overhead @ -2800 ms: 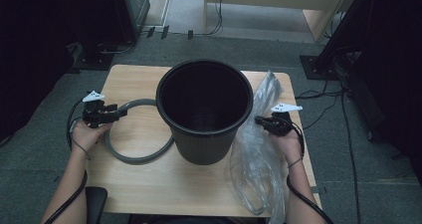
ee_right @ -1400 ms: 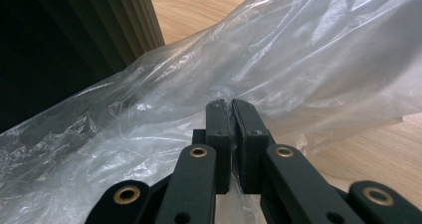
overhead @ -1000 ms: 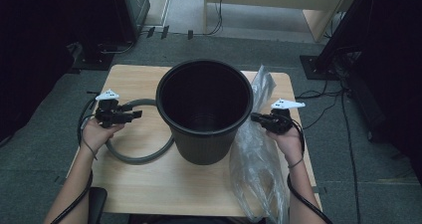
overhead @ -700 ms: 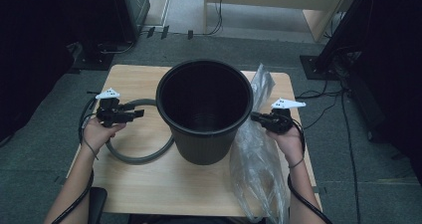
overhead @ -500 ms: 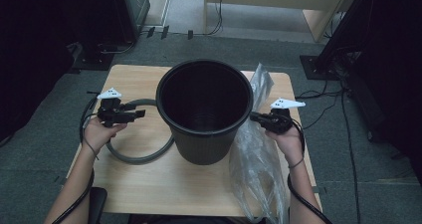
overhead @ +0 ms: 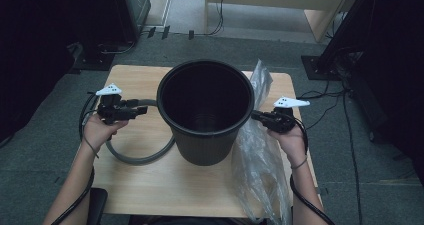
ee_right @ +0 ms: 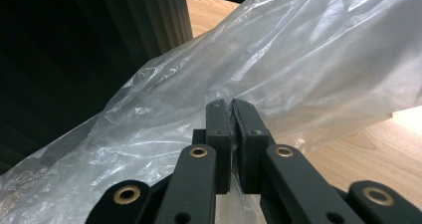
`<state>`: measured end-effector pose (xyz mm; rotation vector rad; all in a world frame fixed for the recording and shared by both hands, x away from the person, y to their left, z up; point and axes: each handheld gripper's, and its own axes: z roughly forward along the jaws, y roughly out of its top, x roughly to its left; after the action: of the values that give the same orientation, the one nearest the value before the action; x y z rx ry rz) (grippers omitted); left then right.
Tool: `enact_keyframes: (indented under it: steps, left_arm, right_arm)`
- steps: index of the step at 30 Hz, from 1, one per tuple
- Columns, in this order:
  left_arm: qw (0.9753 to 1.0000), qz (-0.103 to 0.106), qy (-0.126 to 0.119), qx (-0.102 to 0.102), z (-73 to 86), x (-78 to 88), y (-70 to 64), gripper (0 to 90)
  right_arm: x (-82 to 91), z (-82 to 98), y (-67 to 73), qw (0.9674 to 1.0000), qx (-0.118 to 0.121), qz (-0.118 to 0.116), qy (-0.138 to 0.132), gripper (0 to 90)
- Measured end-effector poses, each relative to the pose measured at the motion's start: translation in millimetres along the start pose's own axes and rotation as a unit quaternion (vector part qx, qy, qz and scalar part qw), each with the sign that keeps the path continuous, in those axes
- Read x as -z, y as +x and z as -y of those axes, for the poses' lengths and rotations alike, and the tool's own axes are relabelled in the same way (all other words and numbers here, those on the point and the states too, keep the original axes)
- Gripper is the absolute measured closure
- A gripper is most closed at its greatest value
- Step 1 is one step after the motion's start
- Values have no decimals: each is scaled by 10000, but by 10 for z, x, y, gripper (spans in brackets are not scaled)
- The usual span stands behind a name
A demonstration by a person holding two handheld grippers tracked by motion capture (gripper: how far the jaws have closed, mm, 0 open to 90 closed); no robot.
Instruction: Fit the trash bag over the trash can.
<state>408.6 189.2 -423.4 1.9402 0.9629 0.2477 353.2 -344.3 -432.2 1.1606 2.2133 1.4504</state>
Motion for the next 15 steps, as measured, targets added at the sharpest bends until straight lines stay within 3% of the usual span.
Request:
enact_keyframes:
  steps: [7,15]
  left_arm:
    - [9998,47,-126,-164,-153,97,-78,398]
    - [9995,109,-108,-293,-329,115,-167,397]
  right_arm:
    - [129,-104,21,10000,-29,-68,-45,874]
    - [234,-285,66,9998,183,-96,-13,875]
